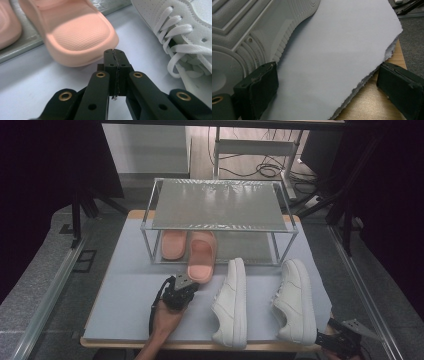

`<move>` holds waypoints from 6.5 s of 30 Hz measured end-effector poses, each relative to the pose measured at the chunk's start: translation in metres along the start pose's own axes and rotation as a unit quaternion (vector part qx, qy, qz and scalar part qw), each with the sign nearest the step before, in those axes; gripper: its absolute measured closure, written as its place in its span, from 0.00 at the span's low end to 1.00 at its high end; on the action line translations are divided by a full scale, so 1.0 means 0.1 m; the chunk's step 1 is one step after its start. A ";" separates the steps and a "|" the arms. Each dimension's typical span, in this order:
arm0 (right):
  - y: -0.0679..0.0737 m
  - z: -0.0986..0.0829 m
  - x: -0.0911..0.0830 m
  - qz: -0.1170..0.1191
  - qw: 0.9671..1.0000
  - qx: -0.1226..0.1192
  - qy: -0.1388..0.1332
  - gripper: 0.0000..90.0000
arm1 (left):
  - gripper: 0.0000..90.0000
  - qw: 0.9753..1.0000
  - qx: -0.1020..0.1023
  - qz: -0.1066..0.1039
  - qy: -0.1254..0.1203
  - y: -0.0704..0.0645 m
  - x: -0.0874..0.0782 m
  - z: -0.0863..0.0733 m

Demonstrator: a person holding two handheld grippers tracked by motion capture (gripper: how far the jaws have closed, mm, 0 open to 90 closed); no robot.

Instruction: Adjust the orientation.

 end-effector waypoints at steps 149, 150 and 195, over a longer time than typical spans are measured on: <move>0.02 0.42 -0.38 0.015 0.997 -0.012 0.070 0.70 | 0.14 0.995 -0.039 0.067 0.064 0.96 -0.70 -0.80; 0.03 0.46 -0.41 0.017 0.997 -0.013 0.070 0.73 | 0.14 0.995 -0.039 0.067 0.064 0.97 -0.70 -0.80; 0.36 1.04 -0.32 0.043 0.994 -0.075 0.069 1.00 | 0.14 0.995 -0.040 0.068 0.062 0.96 -0.70 -0.80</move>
Point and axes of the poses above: each handheld gripper's, and its own axes: x roughly forward along the jaws, z roughly out of its top, y roughly to its left, the point moved 10 cm from there along x, roughly forward along the jaws, and after that the axes turned 11 degrees about -x, right-handed, at the moved point
